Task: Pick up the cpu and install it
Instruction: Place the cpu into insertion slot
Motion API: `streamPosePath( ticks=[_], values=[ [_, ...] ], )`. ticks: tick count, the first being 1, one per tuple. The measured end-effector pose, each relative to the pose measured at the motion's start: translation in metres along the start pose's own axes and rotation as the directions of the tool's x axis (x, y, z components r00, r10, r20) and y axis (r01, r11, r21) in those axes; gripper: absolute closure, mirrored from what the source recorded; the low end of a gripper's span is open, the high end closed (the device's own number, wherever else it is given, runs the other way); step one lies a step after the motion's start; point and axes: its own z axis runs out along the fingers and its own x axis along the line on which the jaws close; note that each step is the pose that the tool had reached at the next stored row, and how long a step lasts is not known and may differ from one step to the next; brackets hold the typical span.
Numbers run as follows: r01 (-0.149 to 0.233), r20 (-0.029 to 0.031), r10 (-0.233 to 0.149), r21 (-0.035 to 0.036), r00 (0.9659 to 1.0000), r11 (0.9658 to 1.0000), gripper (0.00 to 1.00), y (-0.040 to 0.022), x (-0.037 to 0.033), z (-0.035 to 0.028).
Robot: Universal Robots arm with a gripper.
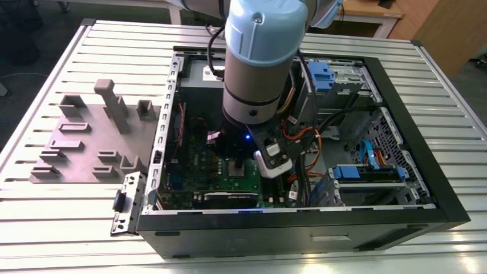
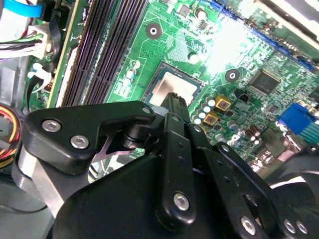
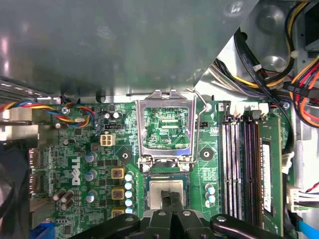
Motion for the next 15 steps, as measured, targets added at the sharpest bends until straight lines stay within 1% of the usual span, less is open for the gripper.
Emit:
streamPosePath(
  ticks=[5, 8, 15],
  values=[
    [0.000, 0.0001, 0.000, -0.0001, 1.0000, 1.0000, 0.89, 0.0004, 0.0002, -0.0088],
    [0.000, 0.0001, 0.000, 0.0000, 1.0000, 1.0000, 0.89, 0.0006, 0.0002, -0.0131],
    [0.000, 0.0012, 0.000, -0.0001, 1.0000, 1.0000, 0.89, 0.0010, 0.0004, -0.0198]
  ],
)
